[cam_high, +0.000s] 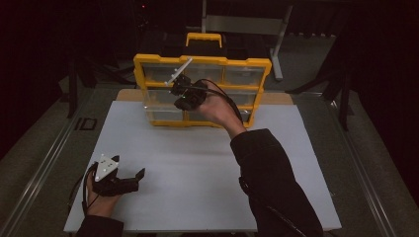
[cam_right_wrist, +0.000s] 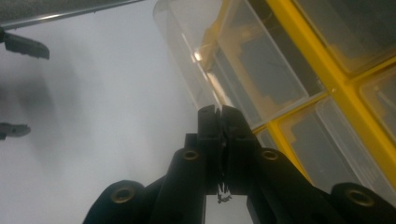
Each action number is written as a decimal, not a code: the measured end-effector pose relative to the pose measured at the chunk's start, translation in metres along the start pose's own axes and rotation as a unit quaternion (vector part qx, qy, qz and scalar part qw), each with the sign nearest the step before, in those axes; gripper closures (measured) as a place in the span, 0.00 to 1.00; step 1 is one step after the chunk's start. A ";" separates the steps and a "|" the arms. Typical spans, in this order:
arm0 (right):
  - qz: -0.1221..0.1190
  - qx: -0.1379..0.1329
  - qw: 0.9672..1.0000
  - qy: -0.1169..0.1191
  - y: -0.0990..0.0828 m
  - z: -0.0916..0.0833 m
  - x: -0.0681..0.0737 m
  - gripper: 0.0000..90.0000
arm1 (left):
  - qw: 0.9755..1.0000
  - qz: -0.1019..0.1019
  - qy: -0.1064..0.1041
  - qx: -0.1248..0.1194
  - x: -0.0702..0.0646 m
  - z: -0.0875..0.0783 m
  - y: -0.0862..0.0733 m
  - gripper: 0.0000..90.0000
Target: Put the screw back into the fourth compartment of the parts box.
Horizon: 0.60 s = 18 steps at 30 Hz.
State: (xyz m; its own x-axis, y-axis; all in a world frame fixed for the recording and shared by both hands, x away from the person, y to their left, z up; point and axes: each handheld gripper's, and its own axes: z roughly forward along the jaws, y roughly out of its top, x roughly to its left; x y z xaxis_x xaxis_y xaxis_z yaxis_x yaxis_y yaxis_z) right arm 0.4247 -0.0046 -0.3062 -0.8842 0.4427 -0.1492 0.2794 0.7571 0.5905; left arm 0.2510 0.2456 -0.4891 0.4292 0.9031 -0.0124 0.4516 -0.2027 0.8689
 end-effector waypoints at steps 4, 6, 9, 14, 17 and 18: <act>0.003 0.003 1.000 -0.004 0.005 0.002 -0.001 0.97 | 1.000 -0.002 0.000 -0.001 0.000 0.000 0.000 0.01; 0.005 0.002 1.000 -0.005 0.007 0.002 -0.003 0.97 | 1.000 -0.002 0.000 0.000 0.000 0.000 0.000 0.01; 0.018 -0.002 1.000 -0.008 0.009 0.002 -0.006 0.97 | 1.000 0.003 0.003 0.003 0.000 0.001 0.000 0.01; 0.040 -0.007 0.999 -0.010 0.013 0.005 -0.010 0.97 | 1.000 0.003 0.004 0.004 -0.001 0.001 -0.001 0.01; 0.052 -0.010 0.998 -0.015 0.016 0.009 -0.011 0.97 | 1.000 0.003 0.004 0.003 0.000 0.001 -0.001 0.01; 0.055 -0.012 0.998 -0.017 0.016 0.009 -0.011 0.97 | 1.000 0.002 0.004 0.002 0.000 0.001 -0.001 0.01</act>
State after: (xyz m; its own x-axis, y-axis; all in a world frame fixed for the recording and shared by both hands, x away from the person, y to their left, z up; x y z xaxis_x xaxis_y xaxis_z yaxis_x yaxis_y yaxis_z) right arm 0.4428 0.0074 -0.3023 -0.8357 0.5383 -0.1089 0.3644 0.6919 0.6233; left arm 0.2510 0.2453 -0.4898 0.4255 0.9049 -0.0045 0.4531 -0.2088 0.8666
